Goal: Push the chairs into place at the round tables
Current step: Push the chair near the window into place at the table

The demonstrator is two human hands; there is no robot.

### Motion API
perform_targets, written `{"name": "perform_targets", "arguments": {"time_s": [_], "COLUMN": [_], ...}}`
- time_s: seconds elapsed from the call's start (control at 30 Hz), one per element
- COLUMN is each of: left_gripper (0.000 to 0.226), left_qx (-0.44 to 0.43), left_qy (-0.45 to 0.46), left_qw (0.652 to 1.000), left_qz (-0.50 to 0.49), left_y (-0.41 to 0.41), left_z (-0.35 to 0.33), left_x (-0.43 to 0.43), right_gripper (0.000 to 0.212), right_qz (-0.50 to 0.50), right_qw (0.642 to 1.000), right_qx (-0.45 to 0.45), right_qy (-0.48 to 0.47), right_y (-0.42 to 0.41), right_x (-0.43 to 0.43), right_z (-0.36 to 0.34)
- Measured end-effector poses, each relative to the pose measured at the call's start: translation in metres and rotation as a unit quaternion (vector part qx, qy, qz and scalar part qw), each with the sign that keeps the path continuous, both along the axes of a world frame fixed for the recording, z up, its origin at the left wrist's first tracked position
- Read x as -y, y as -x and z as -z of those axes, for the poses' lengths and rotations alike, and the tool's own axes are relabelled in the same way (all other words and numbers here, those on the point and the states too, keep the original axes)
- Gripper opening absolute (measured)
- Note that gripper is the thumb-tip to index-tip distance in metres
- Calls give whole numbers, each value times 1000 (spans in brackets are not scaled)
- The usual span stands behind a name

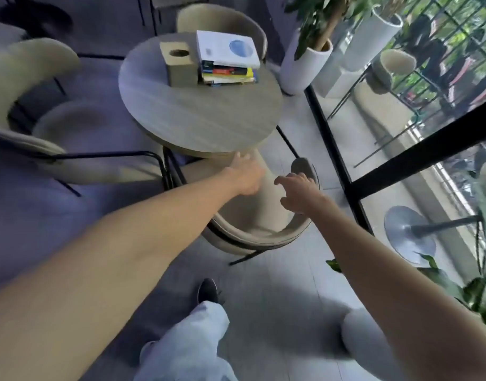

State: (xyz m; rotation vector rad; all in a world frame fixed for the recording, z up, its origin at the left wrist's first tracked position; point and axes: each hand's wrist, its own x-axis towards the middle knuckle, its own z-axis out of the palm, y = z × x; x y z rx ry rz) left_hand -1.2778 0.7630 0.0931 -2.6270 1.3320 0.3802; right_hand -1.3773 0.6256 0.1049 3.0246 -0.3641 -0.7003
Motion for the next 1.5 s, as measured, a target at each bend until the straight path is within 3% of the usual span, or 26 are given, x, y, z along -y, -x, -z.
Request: {"name": "perform_targets", "arguments": {"time_s": [0.37,0.6,0.83,1.03,1.23,1.5], "left_gripper": [42,38,39,53,38,37], "left_qx": [-102,-122,-121,-132,-81,-77], "left_qy": [-9,1,9,3,-34,-24], "left_qw": [988,967,947,948,948,946], "left_qz": [-120,-225,-299,-289,-304,-314], "left_y": [56,111,159,182,181,190], "left_z": [64,98,124,154,180,183], "left_x": [32,53,79,94,102,108], "right_gripper": [57,50,58,44,38,36], "right_qz": [-129,-228,-322,-346,-329,-327], "right_qw": [987,967,939,932,941,944], "right_qx": [-83,-109,-117,-106,-72,-40], "right_qy": [-44,-25,5,3,-17,-19], "right_y": [21,39,51,54,47,55], "right_x": [48,96,135,160,162,169], "right_z": [65,114,135,169,201,207]}}
